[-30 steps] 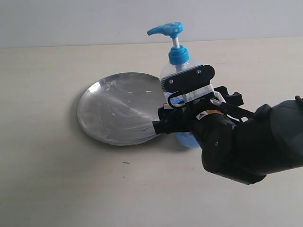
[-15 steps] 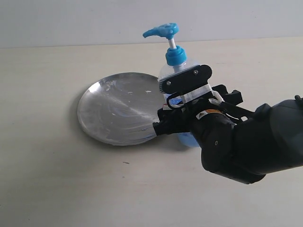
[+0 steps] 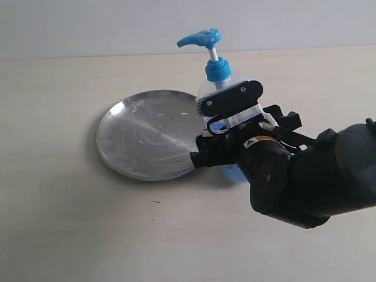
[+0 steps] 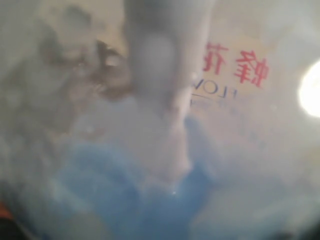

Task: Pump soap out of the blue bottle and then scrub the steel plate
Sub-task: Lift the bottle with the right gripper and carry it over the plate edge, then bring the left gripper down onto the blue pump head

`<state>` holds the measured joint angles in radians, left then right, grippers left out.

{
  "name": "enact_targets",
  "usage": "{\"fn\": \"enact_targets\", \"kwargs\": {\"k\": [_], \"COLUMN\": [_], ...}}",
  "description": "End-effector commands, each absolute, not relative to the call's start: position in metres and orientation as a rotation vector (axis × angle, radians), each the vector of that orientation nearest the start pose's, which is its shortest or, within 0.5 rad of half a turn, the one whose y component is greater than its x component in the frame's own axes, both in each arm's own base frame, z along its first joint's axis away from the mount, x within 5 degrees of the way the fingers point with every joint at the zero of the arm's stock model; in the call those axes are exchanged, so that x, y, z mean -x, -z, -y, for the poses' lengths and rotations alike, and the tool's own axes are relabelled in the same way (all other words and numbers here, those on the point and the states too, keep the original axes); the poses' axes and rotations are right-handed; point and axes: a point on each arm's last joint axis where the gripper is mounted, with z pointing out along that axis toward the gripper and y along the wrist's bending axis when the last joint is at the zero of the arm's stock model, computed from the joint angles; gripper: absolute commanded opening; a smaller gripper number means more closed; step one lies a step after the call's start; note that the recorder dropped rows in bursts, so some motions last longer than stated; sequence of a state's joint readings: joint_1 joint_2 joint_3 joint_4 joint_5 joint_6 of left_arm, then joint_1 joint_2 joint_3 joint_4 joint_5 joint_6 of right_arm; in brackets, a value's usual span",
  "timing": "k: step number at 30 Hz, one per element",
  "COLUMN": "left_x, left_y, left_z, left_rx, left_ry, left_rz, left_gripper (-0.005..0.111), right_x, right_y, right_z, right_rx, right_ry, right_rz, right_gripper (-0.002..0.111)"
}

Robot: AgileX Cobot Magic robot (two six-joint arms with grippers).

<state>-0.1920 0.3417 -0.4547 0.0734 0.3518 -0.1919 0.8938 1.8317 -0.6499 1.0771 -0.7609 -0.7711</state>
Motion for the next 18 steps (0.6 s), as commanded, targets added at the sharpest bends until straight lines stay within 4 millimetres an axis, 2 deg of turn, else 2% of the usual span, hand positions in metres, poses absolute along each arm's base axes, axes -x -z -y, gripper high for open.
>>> {"fn": "enact_targets", "kwargs": {"k": [1, 6, 12, 15, 18], "left_x": [-0.078, -0.078, -0.078, -0.078, -0.078], "left_y": [-0.314, -0.314, -0.314, -0.314, -0.314], "left_z": [0.013, 0.013, 0.013, 0.013, 0.013], "left_rx": [-0.048, -0.048, -0.048, -0.048, -0.048], "left_ry": [0.216, 0.216, 0.216, 0.216, 0.217], "left_rz": [-1.715, -1.715, -1.715, -1.715, -1.711], "left_gripper": [0.000, 0.000, 0.000, 0.000, 0.000], "right_x": [-0.235, -0.234, -0.221, -0.219, -0.220], "right_y": [-0.134, -0.132, -0.133, -0.134, -0.135], "right_z": [-0.201, -0.202, -0.213, -0.210, -0.210], "right_rx": [0.404, 0.394, 0.402, 0.327, 0.340], "right_ry": [0.113, 0.096, 0.085, 0.113, 0.120], "right_rz": [-2.002, -2.027, -2.003, -2.014, -1.998], "right_gripper": [0.000, 0.000, 0.000, 0.000, 0.000]}}
